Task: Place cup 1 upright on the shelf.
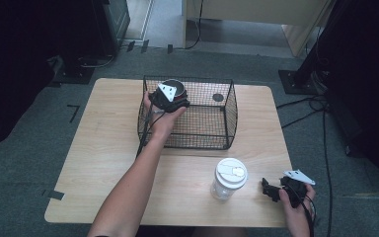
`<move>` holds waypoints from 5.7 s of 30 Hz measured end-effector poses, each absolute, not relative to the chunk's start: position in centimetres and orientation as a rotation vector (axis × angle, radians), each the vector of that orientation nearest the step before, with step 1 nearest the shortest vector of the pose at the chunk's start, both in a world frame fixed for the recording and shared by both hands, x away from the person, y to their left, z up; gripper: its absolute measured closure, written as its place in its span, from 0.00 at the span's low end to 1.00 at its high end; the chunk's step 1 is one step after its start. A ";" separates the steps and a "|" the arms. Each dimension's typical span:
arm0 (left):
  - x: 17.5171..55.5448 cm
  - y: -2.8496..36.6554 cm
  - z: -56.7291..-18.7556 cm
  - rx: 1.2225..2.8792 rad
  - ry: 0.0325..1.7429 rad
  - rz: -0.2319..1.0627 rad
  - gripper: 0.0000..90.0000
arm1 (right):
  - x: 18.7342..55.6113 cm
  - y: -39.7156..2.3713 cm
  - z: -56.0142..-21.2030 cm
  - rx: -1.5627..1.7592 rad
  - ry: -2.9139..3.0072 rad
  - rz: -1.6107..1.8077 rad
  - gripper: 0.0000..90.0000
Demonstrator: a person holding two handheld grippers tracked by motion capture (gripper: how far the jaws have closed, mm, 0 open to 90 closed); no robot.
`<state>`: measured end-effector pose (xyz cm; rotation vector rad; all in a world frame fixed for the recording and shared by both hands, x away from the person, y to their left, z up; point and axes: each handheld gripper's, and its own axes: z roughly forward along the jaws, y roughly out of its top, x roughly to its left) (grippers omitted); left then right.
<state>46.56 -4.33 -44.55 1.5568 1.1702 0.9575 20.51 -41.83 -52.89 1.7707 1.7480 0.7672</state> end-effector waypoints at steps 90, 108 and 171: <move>38.1 -0.9 -37.0 1.500 1.088 0.944 0.00 | 20.6 -41.9 -52.9 1.764 1.756 0.772 0.00; 33.2 2.3 -38.4 1.523 1.071 0.897 0.00 | 20.6 -41.9 -52.9 1.763 1.755 0.772 0.00; 21.8 18.7 -51.4 1.744 1.332 0.823 0.00 | 20.6 -41.9 -52.9 1.762 1.757 0.770 0.00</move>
